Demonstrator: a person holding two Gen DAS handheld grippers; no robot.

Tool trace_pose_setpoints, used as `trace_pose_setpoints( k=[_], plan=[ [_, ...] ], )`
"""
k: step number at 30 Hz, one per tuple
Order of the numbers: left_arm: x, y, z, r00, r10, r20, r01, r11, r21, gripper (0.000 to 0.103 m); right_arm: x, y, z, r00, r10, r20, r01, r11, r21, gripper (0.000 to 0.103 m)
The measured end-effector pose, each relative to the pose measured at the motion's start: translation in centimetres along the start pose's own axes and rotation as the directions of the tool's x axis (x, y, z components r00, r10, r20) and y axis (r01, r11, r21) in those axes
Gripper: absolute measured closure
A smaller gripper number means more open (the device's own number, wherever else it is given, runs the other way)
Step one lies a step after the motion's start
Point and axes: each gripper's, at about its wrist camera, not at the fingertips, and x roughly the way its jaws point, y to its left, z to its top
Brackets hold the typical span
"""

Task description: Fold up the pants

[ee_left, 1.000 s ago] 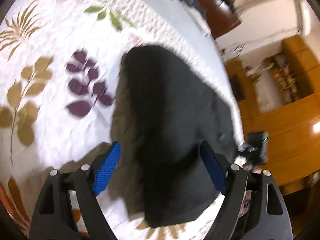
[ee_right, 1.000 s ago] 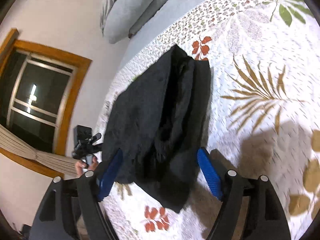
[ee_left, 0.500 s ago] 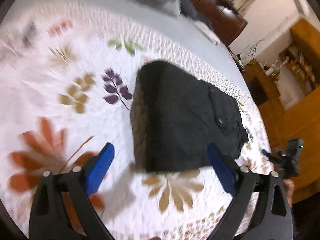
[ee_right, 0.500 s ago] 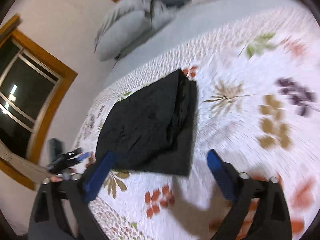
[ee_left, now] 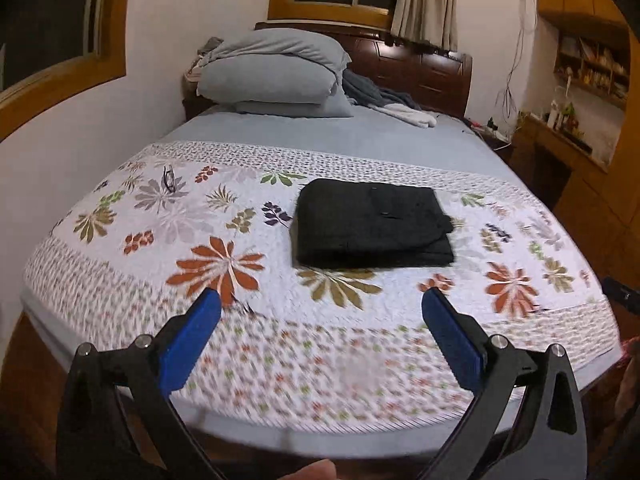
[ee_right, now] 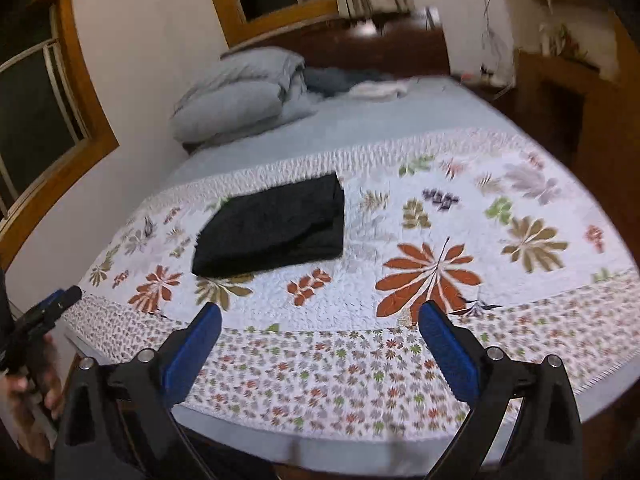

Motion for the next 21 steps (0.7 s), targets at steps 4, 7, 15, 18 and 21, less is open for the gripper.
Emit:
trace_pose_setpoints(
  k=[4, 7, 15, 18, 21],
  plan=[
    [-4.3, -2.3, -0.8, 0.998, 0.062, 0.014, -0.062, 0.998, 0.014, 0.003, -5.1, 4.3, -1.1, 0.997, -0.027, 0.074, 0.033, 0.996, -0.087, 0.003],
    [-7.9, -3.5, -1.7, 0.999, 0.039, 0.035, -0.04, 0.999, 0.014, 0.003, -7.6, 6.6, -2.1, 0.991, -0.074, 0.109, 0.089, 0.985, -0.145, 0.004],
    [-15.0, -5.0, -3.4, 0.996, 0.023, 0.09, -0.025, 0.999, 0.023, 0.003, -11.8, 9.3, -4.4, 0.993, -0.038, 0.116, 0.061, 0.979, -0.197, 0.004],
    [-16.5, -5.4, -3.8, 0.995, 0.018, 0.095, -0.021, 0.999, 0.028, 0.003, -12.9, 10.0, -4.7, 0.992, -0.029, 0.119, 0.053, 0.978, -0.204, 0.004],
    [-17.4, -5.4, -4.0, 0.995, 0.02, 0.094, -0.023, 0.999, 0.03, 0.003, -13.3, 10.5, -4.9, 0.994, -0.008, 0.106, 0.029, 0.98, -0.199, 0.004]
  ],
)
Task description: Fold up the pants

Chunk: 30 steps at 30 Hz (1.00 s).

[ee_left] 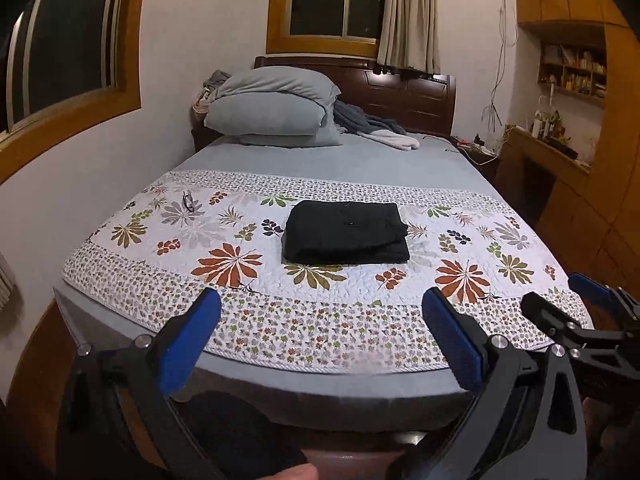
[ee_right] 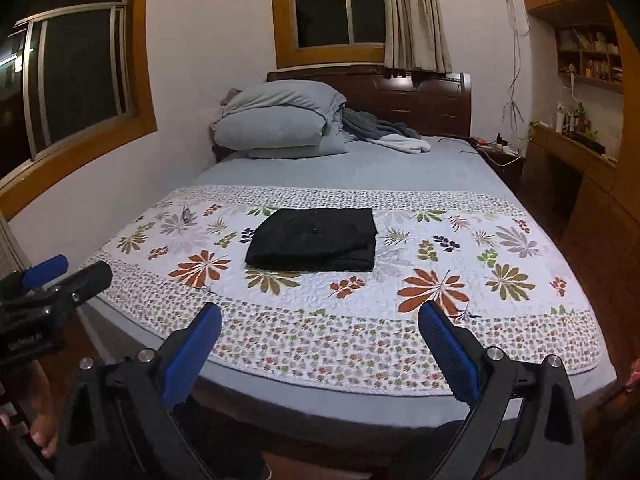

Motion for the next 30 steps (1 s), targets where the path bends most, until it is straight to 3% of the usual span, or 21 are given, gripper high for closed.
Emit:
trace_pose_setpoints(
  k=[4, 16, 30],
  plan=[
    [-0.9, 0.4, 0.0, 1.0, 0.027, 0.011, -0.027, 1.0, -0.007, 0.003, -0.5, 0.5, -0.2, 1.0, 0.003, -0.003, -0.003, 1.0, 0.0, 0.004],
    [-1.5, -0.3, 0.8, 1.0, -0.026, 0.016, 0.026, 1.0, -0.004, 0.003, -1.9, 0.7, 0.6, 1.0, -0.011, 0.018, 0.011, 1.0, -0.004, 0.004],
    [-2.1, -0.7, 1.4, 0.999, -0.03, 0.032, 0.029, 0.999, 0.031, 0.003, -2.8, 1.2, 1.4, 1.0, -0.016, 0.021, 0.017, 1.0, -0.018, 0.004]
  ],
)
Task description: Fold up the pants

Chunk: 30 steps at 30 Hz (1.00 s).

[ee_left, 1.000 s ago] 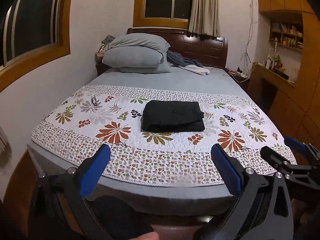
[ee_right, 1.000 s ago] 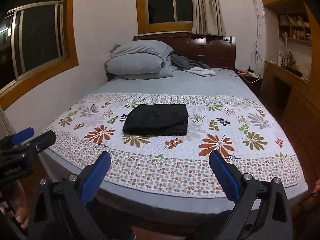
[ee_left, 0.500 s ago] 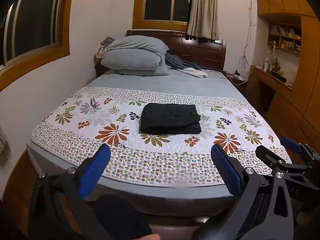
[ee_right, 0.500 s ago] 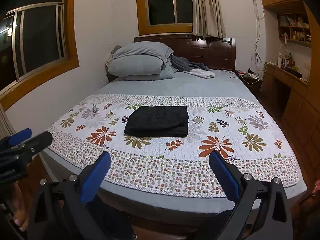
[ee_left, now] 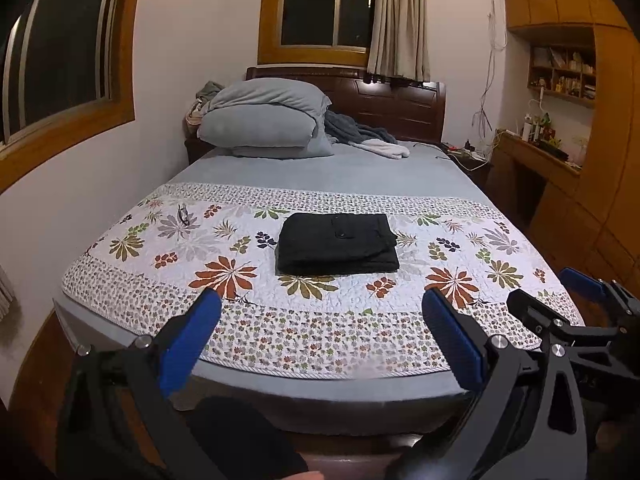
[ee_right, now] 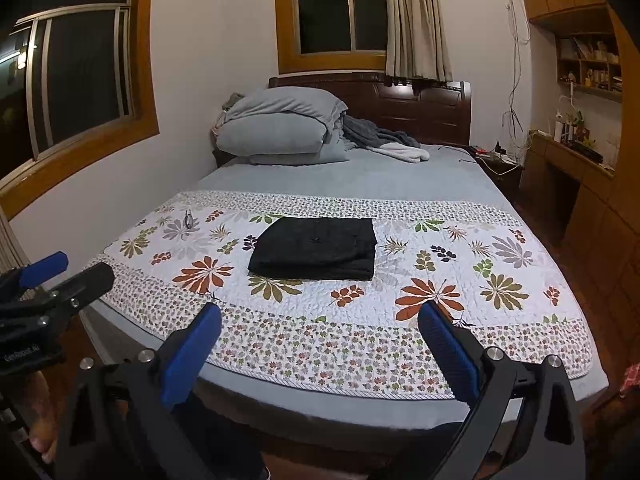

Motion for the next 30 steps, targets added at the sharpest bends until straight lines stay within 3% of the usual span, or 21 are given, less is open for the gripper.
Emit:
trace_pose_setpoints(
  k=[30],
  plan=[
    [0.3, 0.4, -0.1, 1.0, 0.012, 0.009, -0.012, 1.0, -0.003, 0.003, 1.4, -0.4, -0.7, 0.999, 0.014, -0.036, -0.014, 1.0, 0.014, 0.004]
  ],
)
